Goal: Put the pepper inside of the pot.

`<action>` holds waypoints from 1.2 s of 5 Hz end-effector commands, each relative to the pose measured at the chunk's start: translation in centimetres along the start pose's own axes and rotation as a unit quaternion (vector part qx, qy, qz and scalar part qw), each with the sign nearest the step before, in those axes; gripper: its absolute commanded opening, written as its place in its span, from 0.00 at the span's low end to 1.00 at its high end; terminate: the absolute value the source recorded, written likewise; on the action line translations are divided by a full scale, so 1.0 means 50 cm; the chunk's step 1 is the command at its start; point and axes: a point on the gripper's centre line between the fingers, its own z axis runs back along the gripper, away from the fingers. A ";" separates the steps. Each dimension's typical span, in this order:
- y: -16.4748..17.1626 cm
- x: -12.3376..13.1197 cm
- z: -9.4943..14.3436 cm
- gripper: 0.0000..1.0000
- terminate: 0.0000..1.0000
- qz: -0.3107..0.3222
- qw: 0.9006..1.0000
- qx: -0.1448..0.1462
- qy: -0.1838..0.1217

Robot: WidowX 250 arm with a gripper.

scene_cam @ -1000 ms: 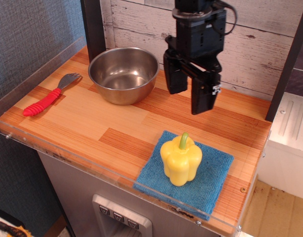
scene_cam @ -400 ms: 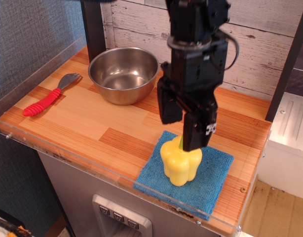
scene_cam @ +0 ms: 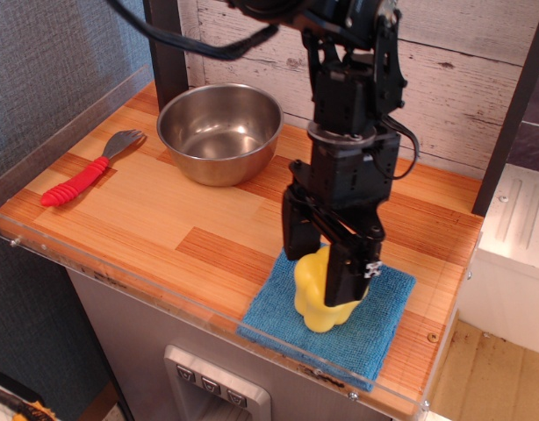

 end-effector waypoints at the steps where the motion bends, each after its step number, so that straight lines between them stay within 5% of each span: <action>1: -0.007 0.008 0.024 0.00 0.00 -0.010 0.999 0.014 -0.027; 6: 0.079 -0.018 0.160 0.00 0.00 0.042 0.991 0.017 -0.128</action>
